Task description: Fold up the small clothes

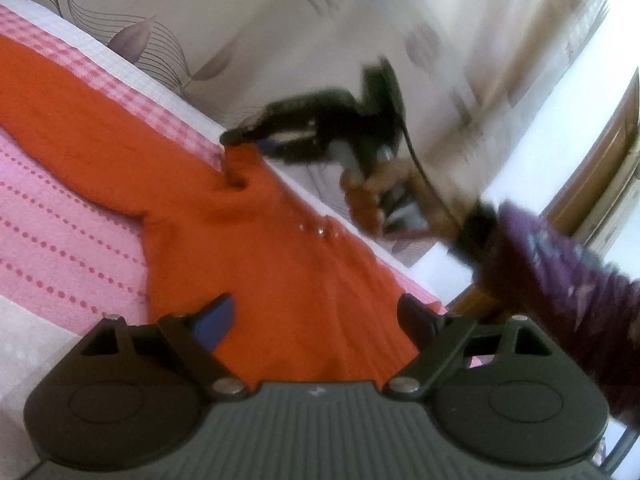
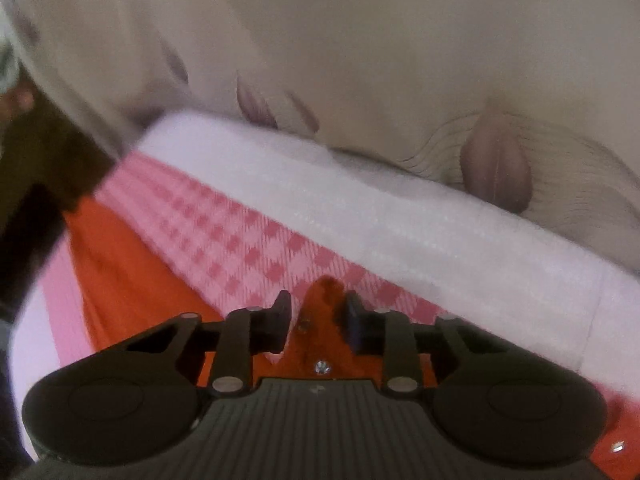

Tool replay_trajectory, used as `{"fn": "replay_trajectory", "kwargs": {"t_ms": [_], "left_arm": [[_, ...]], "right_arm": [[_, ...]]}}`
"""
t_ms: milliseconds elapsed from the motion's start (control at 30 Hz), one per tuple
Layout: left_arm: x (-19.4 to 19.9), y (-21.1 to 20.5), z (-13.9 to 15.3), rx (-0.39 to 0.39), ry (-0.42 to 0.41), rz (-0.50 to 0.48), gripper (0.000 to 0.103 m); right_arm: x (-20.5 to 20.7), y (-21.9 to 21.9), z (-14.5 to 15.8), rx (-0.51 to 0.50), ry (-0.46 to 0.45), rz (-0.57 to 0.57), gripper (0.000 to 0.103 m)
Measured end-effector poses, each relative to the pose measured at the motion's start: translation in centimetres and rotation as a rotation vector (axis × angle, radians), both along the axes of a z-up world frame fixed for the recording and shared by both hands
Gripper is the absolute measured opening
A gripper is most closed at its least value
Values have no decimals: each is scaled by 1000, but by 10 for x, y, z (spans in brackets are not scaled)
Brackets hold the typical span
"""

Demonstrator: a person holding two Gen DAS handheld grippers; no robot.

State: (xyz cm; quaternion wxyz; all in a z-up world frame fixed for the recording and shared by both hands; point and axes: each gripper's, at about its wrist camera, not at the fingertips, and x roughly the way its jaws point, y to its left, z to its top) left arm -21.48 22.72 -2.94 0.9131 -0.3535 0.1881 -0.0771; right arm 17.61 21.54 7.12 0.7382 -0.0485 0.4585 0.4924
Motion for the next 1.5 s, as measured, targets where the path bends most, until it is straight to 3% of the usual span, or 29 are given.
{"fn": "replay_trajectory", "kwargs": {"t_ms": [167, 200, 233, 300, 333, 400, 467, 500, 533, 667, 733, 767, 867, 933, 1033, 1167, 1300, 1500], "left_arm": [[0, 1, 0, -1, -1, 1, 89], [0, 1, 0, -1, -1, 0, 89], [0, 1, 0, 0, 0, 0, 89], [0, 1, 0, 1, 0, 1, 89], [0, 0, 0, 1, 1, 2, 89], [0, 1, 1, 1, 1, 2, 89], [-1, 1, 1, 1, 1, 2, 89], [-1, 1, 1, 1, 0, 2, 89], [-1, 0, 2, 1, 0, 2, 89], [-1, 1, 2, 0, 1, 3, 89], [-1, 0, 2, -1, 0, 3, 89], [-2, 0, 2, -2, -1, 3, 89], [-1, 0, 3, -1, 1, 4, 89], [-1, 0, 3, -1, 1, 5, 89], [-1, 1, 3, -2, 0, 5, 89], [-1, 1, 2, -4, -1, 5, 89], [-1, 1, 3, -4, -1, 5, 89], [-1, 1, 2, -7, -4, 4, 89]], "right_arm": [[13, -49, 11, 207, 32, -51, 25], [17, -53, 12, 204, 13, -70, 25], [17, -55, 17, 140, -60, -87, 25], [6, -55, 27, -6, -259, -124, 25], [2, -57, 33, 5, -283, -126, 25], [-15, -48, 52, 68, -308, -31, 27], [-32, -21, 61, 50, -295, 103, 46], [-41, -4, 60, 23, -286, 162, 61], [-50, 11, 57, -14, -285, 217, 68], [-93, 63, 24, -179, -308, 411, 65], [-108, 67, 12, -276, -380, 454, 65], [-110, 64, 11, -255, -394, 449, 65], [-112, 48, 9, -192, -383, 442, 54], [-122, 47, 9, -160, -405, 447, 32], [-140, 60, 3, -157, -502, 465, 9], [-140, 80, -4, -126, -579, 421, 7], [-127, 98, 3, -48, -579, 355, 0], [-97, 110, 11, 118, -393, 314, 0]]}}
